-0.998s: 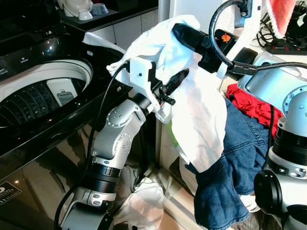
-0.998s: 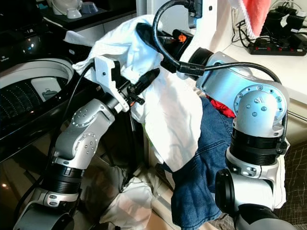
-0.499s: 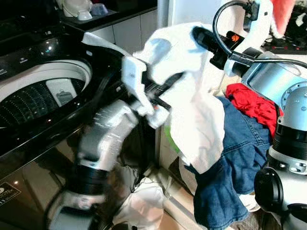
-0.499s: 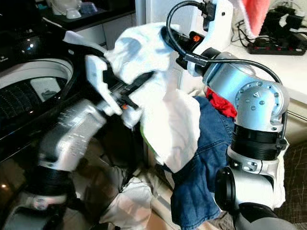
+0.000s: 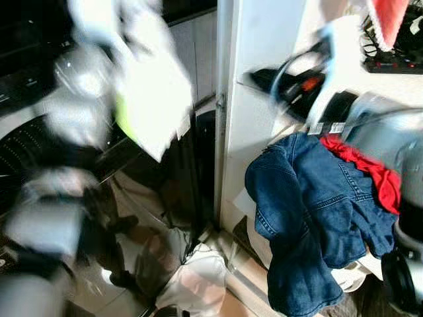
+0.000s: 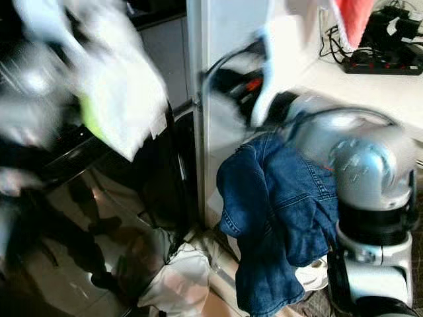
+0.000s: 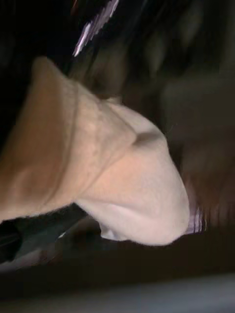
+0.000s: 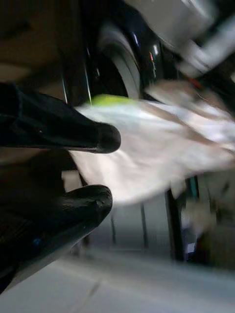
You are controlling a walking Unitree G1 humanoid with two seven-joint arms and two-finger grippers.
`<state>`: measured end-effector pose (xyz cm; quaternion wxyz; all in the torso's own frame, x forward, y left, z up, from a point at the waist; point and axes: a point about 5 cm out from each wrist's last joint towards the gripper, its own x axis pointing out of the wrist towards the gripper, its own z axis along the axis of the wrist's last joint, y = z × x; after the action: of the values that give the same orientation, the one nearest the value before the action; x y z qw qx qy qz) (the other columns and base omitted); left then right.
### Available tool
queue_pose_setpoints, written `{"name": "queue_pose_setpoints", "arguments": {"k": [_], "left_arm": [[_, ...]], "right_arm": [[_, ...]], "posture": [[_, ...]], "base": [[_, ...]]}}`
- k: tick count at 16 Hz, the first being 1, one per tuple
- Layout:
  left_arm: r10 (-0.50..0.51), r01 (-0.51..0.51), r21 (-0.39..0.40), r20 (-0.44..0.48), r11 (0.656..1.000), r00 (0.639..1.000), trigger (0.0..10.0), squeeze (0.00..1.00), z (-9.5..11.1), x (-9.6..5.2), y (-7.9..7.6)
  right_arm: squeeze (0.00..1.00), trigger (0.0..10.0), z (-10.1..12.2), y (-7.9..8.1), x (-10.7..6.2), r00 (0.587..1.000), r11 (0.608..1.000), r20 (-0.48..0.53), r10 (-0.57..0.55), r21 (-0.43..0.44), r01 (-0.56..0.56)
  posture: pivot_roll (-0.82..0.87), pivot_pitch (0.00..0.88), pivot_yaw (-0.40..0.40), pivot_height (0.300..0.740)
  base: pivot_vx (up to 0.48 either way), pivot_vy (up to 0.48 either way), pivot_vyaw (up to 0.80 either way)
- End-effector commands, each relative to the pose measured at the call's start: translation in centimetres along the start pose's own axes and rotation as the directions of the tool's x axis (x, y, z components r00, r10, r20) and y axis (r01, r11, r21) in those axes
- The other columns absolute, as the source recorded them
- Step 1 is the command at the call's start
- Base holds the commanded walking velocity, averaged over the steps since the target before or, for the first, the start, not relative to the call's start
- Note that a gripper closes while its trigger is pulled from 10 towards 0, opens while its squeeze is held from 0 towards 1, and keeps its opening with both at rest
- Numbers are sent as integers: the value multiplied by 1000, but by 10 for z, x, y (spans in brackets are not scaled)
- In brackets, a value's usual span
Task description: Clothes washing
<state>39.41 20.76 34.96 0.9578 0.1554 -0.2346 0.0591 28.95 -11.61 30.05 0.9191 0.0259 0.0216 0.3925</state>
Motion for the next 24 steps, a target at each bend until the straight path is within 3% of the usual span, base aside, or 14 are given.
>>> {"name": "queue_pose_setpoints", "arguments": {"k": [1,3,4,6,8,9,10,11,14,21,24], "left_arm": [[117,-124,116,67,985,991,0,0,16,7,17],[196,-206,210,67,956,978,0,0,17,13,29],[210,-198,249,-21,948,978,0,0,1,14,29],[249,-161,399,-178,903,952,10000,0,-41,5,22],[206,-69,392,-320,917,925,10000,0,-69,-7,12],[132,3,282,-460,959,878,10000,0,-94,-20,2],[95,16,205,-518,979,850,10000,0,-105,-27,-3],[79,19,167,-556,986,827,10000,1000,-113,-33,-4],[51,27,123,-596,992,802,10000,1000,-120,-38,-3],[-29,52,16,-644,999,764,10000,1000,-132,-51,15],[-112,103,-53,-664,993,739,10000,1000,-130,-58,22]], "right_arm": [[0,10000,0,4,-1,1000,1000,-2,17,-17,-17],[0,10000,-2,5,0,1000,999,-2,18,-27,-18],[0,10000,-7,7,1,1000,999,-14,13,-36,-13],[0,10000,-19,14,3,998,998,-59,8,-59,-11],[0,10000,-24,17,5,997,999,-73,10,-49,-14],[0,10000,-27,20,6,997,999,-80,15,-44,-19],[0,10000,-29,21,7,996,999,-84,16,-43,-20],[0,10000,-30,22,7,996,999,-87,15,-44,-19],[0,10000,-31,23,6,996,999,-90,17,-37,-21],[0,10000,-34,24,7,994,999,-103,31,-10,-32],[0,10000,-36,23,8,993,999,-116,34,-2,-35]], "posture": [[-13,0,73,740],[-19,0,83,740],[-23,0,86,740],[-28,0,89,740],[-29,0,92,740],[-29,0,95,740],[-29,0,97,740],[-29,0,97,740],[-28,0,97,740],[9,0,69,740],[19,0,63,740]], "base": [[0,0,0],[0,0,0],[0,0,0],[0,0,0],[0,0,0],[0,0,0],[0,0,0],[0,0,0],[0,0,0],[0,0,0],[0,0,0]]}}
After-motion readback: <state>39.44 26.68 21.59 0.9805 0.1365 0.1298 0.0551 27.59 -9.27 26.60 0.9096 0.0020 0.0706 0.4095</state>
